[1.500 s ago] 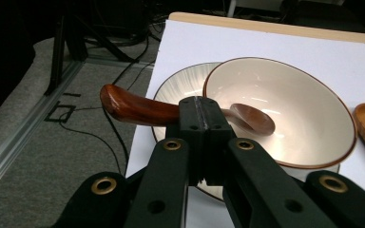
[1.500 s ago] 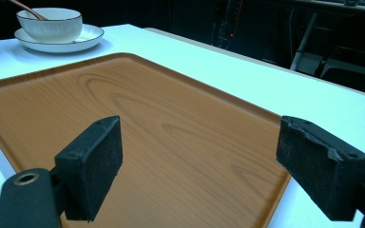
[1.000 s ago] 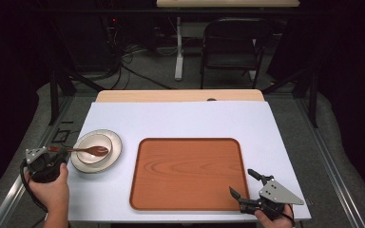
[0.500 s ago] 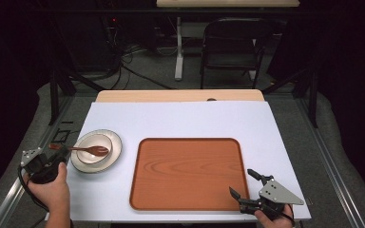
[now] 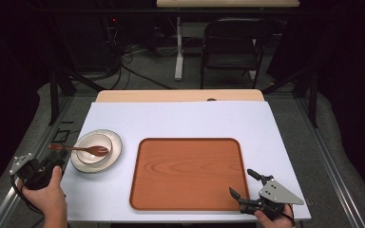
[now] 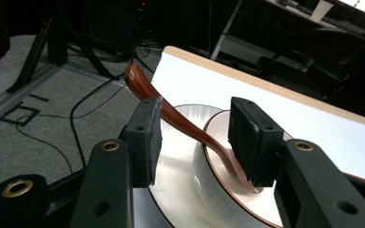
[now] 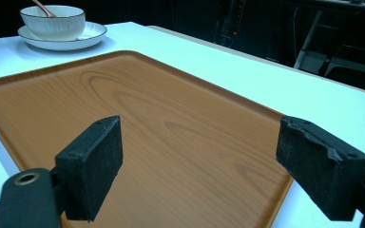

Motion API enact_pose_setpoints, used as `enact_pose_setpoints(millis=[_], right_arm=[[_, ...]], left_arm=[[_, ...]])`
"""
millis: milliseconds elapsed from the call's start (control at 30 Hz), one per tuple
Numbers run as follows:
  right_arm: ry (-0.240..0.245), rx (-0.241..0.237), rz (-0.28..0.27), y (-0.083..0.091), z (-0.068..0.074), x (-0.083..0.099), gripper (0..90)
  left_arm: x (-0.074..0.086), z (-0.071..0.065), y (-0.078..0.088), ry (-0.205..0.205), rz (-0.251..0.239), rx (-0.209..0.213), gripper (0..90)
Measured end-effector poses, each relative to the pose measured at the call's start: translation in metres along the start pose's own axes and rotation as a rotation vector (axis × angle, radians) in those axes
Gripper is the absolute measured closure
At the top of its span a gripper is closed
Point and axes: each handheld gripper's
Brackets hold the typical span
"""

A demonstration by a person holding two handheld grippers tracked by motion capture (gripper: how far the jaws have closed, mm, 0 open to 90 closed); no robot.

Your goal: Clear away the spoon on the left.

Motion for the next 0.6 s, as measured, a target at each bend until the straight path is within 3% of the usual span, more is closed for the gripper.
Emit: enact_pose_setpoints(millis=[167, 367, 600], right_arm=[[0.000, 0.000, 0.000, 0.000, 0.000, 0.000, 15.5], [0.000, 0.000, 0.002, 0.000, 0.000, 0.000, 15.5], [0.003, 0.000, 0.006, 0.000, 0.000, 0.000, 15.6]], left_arm=[[0.002, -0.003, -0.001, 0.007, -0.019, 0.004, 51.3], [0.005, 0.000, -0.003, 0.036, 0.000, 0.008, 48.0], [0.012, 0.009, -0.007, 0.114, -0.001, 0.016, 43.1]])
Point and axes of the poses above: each handheld gripper's, and its own axes: y roughly backward along the jaws, x roughly out of its underside, z roughly to its left, and after that the axes turned 10 degrees about -y, right-handed
